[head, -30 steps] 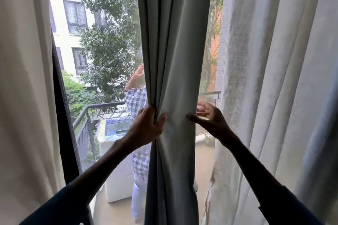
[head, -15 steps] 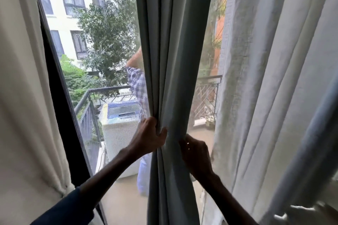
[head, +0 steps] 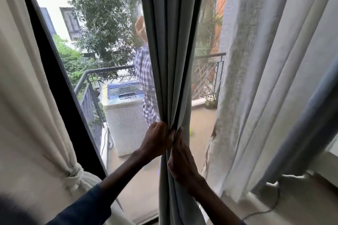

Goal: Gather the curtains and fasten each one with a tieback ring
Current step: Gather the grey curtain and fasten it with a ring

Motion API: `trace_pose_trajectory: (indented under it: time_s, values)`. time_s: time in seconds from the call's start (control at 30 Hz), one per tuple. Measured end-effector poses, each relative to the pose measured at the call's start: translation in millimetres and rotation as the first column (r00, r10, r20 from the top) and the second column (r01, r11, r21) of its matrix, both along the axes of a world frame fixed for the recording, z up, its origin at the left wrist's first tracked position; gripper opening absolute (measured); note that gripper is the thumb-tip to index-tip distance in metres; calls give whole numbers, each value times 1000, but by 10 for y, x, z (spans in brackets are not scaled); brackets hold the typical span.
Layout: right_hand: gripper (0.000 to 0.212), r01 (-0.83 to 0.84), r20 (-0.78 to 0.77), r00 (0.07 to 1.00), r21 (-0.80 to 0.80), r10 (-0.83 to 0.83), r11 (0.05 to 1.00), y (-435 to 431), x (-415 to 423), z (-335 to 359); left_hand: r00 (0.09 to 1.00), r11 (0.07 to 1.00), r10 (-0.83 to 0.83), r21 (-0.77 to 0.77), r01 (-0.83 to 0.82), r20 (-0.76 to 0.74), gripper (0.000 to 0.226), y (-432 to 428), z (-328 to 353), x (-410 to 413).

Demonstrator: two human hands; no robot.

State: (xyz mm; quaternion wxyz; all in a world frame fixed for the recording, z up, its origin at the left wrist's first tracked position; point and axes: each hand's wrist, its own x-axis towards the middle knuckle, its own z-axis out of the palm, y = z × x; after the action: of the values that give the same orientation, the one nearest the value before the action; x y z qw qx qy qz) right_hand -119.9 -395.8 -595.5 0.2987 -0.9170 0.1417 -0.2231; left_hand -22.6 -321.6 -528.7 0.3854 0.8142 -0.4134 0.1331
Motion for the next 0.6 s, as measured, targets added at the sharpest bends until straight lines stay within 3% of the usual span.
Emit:
trace_pose_trajectory:
  time_s: [0.2, 0.27, 0.33, 0.37, 0.47, 0.53, 0.6]
  values:
    - [83, -69, 35, 997, -15, 69, 998, 3, -46, 15, 997, 999, 43, 26, -41, -70, 70, 27, 20, -62]
    - [81, -148, 8, 989, 11, 148, 989, -78, -38, 34, 994, 994, 106, 30, -106, 0, 56, 36, -13, -81]
    - [67, -196, 6, 980, 158, 197, 968, -272, -15, 109, 989, 988, 151, 26, -151, 9, 45, 61, -30, -68]
    - [55, -180, 13, 983, 252, 182, 951, -409, 4, 129, 989, 988, 150, 25, -150, -5, 46, 80, -30, -47]
    - [42, -51, 102, 994, 280, 23, 959, -825, 87, 213, 996, 995, 91, 43, -92, 19, 57, 150, -30, 22]
    - [67, -38, 106, 994, 461, -12, 886, -1034, 125, 295, 998, 996, 57, 63, -57, 15, 60, 214, -45, 57]
    - [90, -108, 47, 994, 582, 99, 806, -1168, 185, 329, 999, 997, 48, 63, -48, 7, 63, 277, -54, 74]
